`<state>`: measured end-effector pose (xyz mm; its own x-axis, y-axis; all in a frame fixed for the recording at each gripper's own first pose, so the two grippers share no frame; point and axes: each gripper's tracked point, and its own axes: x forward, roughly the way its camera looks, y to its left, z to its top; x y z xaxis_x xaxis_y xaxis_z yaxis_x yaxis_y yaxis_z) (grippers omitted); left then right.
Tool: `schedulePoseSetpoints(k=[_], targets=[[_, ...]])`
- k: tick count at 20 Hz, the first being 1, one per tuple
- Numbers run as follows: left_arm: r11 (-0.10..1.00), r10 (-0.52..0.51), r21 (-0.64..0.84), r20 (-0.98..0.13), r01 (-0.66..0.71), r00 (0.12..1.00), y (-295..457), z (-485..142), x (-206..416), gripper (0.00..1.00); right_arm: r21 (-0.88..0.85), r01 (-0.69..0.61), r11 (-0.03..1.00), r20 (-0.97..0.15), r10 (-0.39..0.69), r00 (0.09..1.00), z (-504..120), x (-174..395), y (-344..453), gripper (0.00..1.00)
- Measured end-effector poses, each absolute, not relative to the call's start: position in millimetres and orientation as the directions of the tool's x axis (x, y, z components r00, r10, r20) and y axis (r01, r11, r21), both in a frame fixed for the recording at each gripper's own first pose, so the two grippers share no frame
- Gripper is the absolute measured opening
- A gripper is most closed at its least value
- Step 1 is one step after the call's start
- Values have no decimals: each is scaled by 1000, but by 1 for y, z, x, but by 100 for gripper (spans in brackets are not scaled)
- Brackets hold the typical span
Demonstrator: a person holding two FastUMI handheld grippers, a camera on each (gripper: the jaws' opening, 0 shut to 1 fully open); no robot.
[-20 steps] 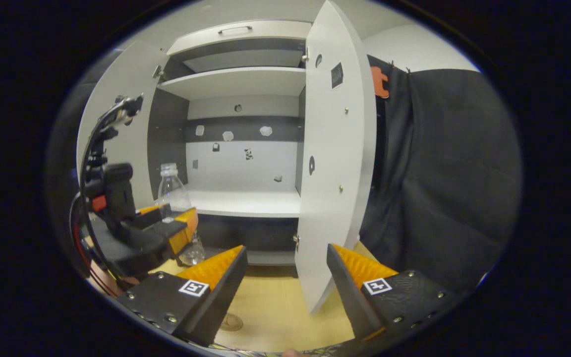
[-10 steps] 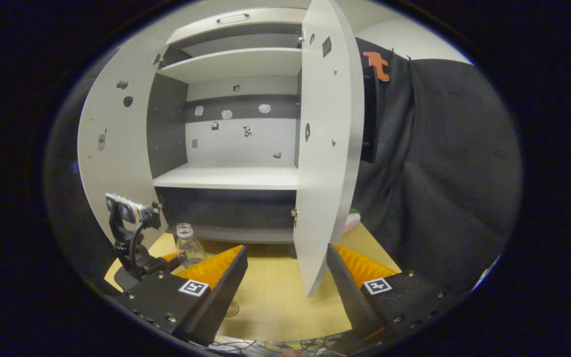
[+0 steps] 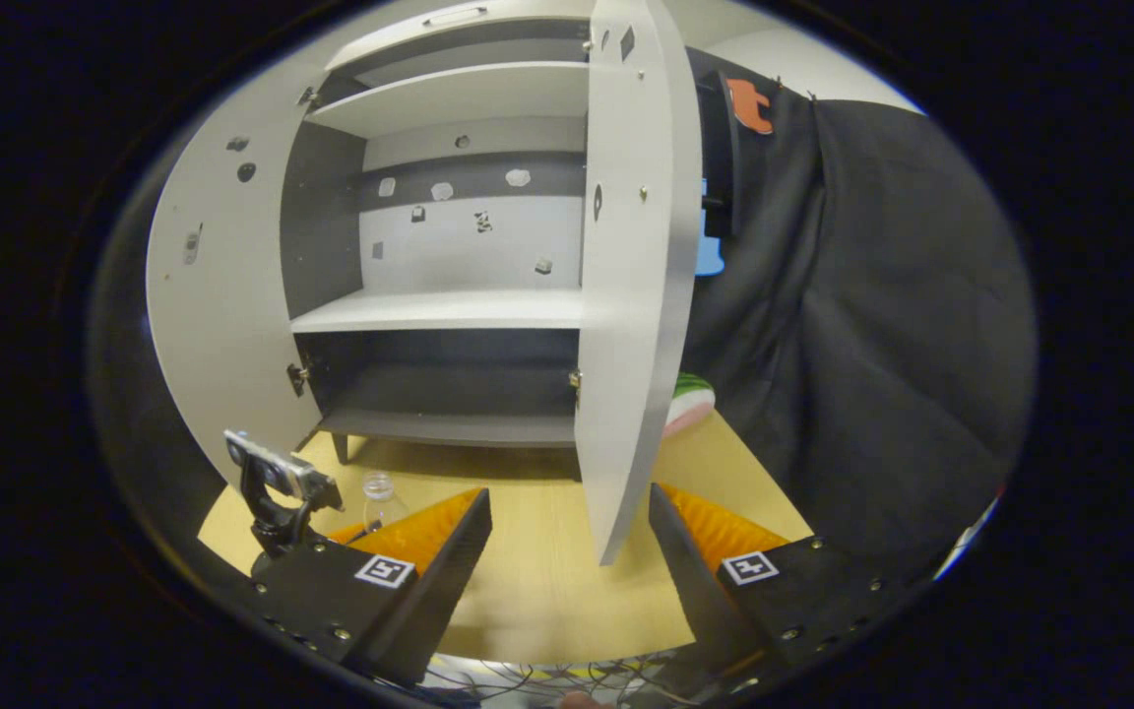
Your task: Grasp the bottle in the cabinet with the left hand and place it on the coaster, then close the right door with the right hand and the left door with the left hand.
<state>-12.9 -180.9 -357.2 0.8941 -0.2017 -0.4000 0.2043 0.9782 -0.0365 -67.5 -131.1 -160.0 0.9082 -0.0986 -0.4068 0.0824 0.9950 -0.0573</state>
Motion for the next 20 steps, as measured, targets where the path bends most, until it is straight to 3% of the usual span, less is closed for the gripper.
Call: schedulePoseSetpoints(k=[20], targets=[[977,-179,34,-393,209,902,-172,-363,-43,85,13,85,996,-461,-70,885,-181,-86,-136,98]])
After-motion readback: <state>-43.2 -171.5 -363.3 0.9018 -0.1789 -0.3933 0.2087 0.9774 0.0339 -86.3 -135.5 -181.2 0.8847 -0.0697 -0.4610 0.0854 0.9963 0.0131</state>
